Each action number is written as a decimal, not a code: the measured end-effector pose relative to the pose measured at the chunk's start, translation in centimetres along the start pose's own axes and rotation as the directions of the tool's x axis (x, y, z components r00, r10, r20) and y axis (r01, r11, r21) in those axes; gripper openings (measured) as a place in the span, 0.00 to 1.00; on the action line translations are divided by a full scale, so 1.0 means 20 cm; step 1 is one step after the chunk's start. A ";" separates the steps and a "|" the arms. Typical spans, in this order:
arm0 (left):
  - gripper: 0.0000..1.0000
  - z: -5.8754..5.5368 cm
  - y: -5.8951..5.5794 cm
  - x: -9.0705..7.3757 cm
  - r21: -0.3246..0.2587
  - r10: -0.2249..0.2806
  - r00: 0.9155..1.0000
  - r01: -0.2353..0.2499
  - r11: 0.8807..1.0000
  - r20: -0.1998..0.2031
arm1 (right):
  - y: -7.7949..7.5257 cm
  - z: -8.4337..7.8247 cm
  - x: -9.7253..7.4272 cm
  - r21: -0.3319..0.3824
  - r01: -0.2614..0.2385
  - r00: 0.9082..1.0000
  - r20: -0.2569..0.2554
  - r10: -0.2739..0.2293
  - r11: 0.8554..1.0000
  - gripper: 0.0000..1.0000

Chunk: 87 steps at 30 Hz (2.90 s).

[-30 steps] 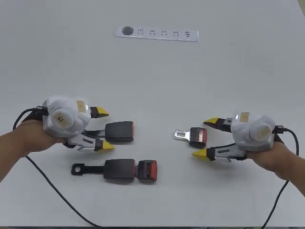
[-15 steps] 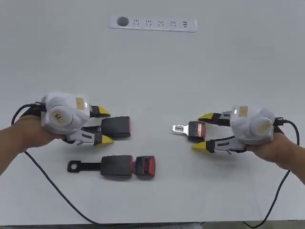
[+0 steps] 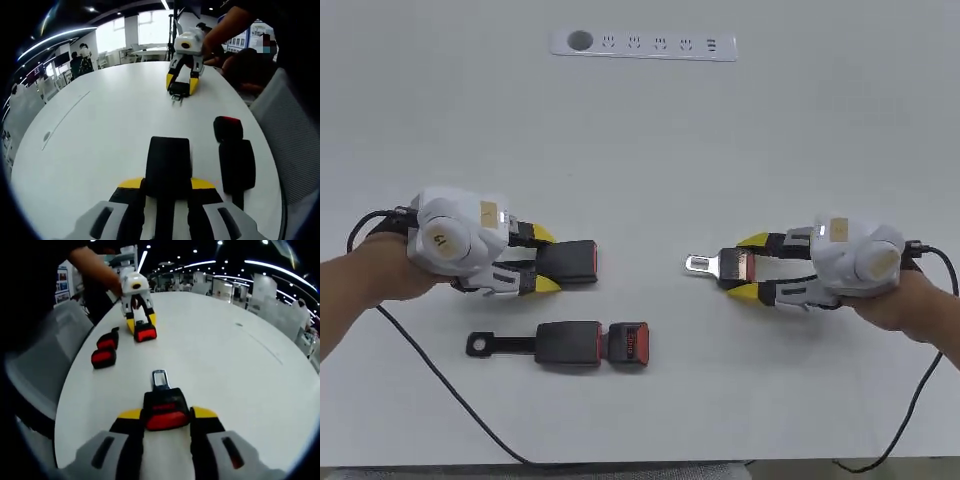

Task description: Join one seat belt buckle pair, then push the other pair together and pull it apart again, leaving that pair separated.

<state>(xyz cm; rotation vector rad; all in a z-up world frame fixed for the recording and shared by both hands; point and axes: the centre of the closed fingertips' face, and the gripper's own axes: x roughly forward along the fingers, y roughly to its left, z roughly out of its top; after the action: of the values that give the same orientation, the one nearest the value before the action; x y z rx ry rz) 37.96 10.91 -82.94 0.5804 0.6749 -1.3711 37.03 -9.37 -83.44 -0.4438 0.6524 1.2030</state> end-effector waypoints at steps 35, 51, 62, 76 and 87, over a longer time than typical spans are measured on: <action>0.33 -0.02 0.01 0.03 -0.040 -0.026 1.000 0.025 0.999 -0.009 | 0.00 0.08 0.09 0.021 -0.036 0.996 0.082 0.034 0.999 0.36; 0.33 -0.02 0.01 0.03 -0.043 -0.023 1.000 0.022 0.999 -0.010 | 0.05 0.16 0.19 0.020 -0.064 0.990 0.125 0.061 0.998 0.36; 0.33 -0.02 0.00 0.03 -0.036 -0.021 1.000 0.020 0.999 -0.018 | 0.08 0.26 0.32 -0.033 -0.083 0.989 0.121 0.087 0.996 0.36; 0.33 -0.03 0.00 0.03 -0.028 -0.024 0.999 0.023 0.999 -0.025 | 0.14 0.36 0.45 -0.044 -0.099 0.987 0.124 0.103 0.994 0.36; 0.33 -0.02 -0.01 0.03 -0.017 -0.033 0.999 0.032 0.999 -0.028 | 0.16 0.38 0.49 -0.065 -0.100 0.991 0.086 0.106 0.993 0.36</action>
<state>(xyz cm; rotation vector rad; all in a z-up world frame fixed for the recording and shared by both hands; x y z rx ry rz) 37.84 10.87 -83.68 0.5786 0.7207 -1.3885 37.87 3.40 -84.28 -0.4085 0.5688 1.3356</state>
